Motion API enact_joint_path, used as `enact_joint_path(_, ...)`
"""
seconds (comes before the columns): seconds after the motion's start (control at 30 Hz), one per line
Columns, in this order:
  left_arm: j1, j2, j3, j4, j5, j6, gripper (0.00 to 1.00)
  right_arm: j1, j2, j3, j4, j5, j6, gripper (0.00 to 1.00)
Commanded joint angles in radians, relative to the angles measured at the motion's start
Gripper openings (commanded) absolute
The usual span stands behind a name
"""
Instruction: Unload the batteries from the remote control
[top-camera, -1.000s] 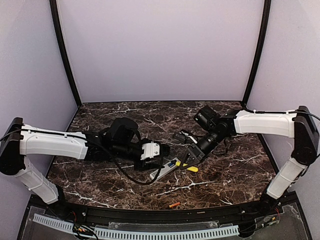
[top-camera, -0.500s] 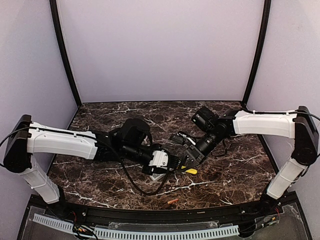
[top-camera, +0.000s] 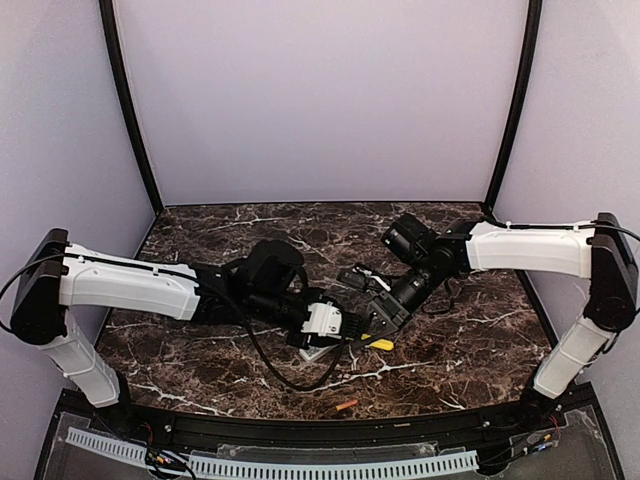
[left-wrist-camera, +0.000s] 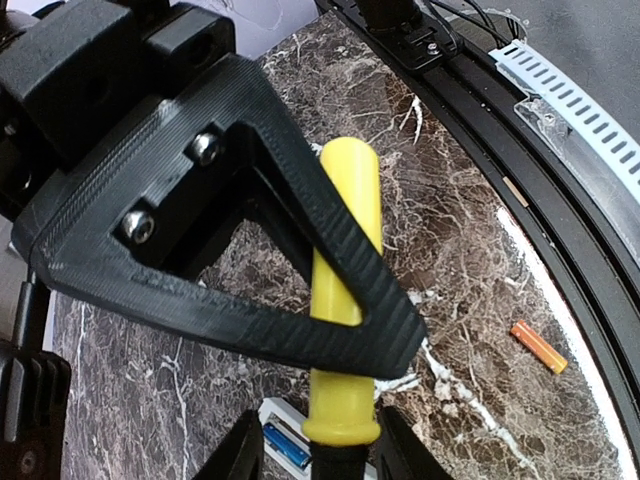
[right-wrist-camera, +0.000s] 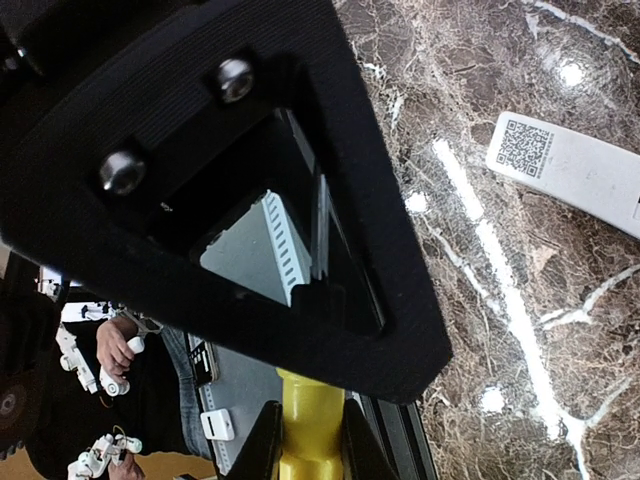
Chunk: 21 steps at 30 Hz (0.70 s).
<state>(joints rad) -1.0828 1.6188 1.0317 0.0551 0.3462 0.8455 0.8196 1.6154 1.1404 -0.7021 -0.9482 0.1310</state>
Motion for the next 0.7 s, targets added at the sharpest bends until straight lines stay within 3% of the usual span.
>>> enact_joint_path(0.0,-0.005,0.003,0.007,0.011,-0.029,0.007,0.34,0.013,-0.032,-0.005,0.026,-0.028,-0.007,0.0)
enact_joint_path(0.23,-0.005,0.004,0.014,0.011,-0.016,-0.002,0.05,0.015,-0.022,-0.001,0.039,-0.019,0.002,0.0)
enact_joint_path(0.33,-0.006,0.003,0.013,0.011,-0.02,-0.009,0.01,0.015,-0.025,0.004,0.067,0.031,0.044,0.0)
enact_joint_path(0.5,-0.003,0.013,0.017,0.04,-0.079,-0.066,0.0,0.013,-0.077,-0.023,0.162,0.108,0.148,0.36)
enact_joint_path(0.67,0.019,0.015,0.022,0.077,-0.078,-0.128,0.0,0.001,-0.167,-0.063,0.221,0.205,0.231,0.52)
